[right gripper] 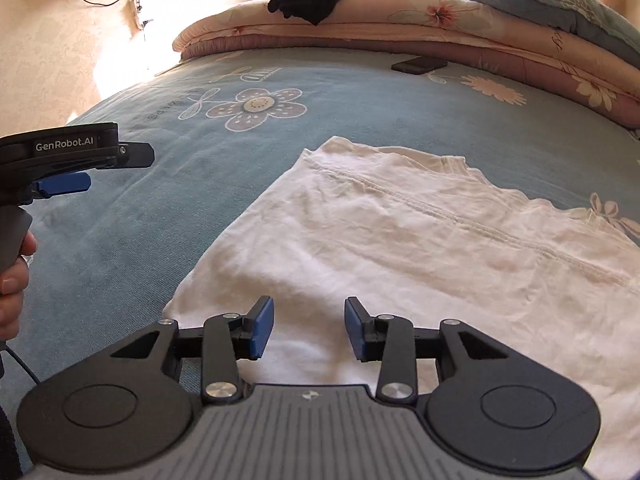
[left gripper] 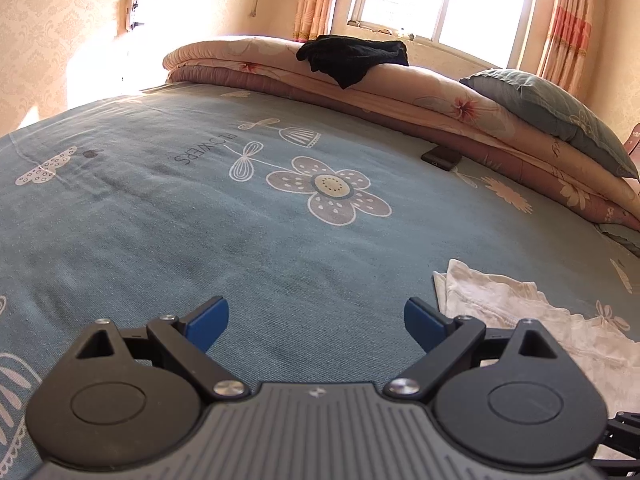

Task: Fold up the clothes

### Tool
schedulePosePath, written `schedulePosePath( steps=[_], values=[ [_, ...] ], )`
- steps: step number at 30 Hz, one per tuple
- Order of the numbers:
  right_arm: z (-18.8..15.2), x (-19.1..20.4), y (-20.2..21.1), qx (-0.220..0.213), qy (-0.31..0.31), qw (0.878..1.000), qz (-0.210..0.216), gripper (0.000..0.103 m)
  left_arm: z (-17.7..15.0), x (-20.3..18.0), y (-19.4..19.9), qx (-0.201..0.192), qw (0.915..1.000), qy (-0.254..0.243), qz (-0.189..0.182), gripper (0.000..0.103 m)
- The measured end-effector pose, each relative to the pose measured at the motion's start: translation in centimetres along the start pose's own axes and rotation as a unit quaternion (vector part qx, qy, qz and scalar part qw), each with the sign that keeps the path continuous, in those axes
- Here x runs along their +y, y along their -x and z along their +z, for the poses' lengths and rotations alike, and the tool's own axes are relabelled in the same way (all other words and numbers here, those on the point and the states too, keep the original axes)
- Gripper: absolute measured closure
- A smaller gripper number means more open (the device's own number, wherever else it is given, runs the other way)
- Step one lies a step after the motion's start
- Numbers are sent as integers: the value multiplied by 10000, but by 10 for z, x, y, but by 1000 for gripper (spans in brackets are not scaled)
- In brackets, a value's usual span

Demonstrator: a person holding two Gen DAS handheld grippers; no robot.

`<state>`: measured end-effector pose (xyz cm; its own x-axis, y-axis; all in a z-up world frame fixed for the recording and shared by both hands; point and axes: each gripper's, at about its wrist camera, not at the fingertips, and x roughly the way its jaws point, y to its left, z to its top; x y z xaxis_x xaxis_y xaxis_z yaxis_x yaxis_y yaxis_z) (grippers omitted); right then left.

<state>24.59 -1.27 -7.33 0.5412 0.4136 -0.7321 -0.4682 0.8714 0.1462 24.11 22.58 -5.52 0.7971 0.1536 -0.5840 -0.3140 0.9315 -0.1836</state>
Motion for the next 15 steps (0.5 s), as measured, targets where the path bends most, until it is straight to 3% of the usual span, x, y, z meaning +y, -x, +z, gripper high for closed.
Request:
schedulePosePath(
  steps=[3,4,6,10,12,15],
  values=[
    [-12,-2,12,-8,-222,9977,642,59,-1,-7,-1,12,9999,-107,-16,8],
    [-14,-3,20,-123,-263,9972,684,57,-2,-10,0,11,9999,-148,-17,8],
    [-16,-8,33,-326,-312,9986,260,48,-3,-17,1,2,9997,-234,-60,8],
    [-22,-28,32,-105,-561,9966,-592,46,-5,-32,5,-4,9988,-439,-232,8],
    [-27,-34,29,106,-702,9943,-796,40,-6,-41,7,-10,9979,-557,-329,8],
    [-35,-35,34,182,-814,9939,-718,29,-9,-53,10,-25,9963,-735,-449,8]
  ],
)
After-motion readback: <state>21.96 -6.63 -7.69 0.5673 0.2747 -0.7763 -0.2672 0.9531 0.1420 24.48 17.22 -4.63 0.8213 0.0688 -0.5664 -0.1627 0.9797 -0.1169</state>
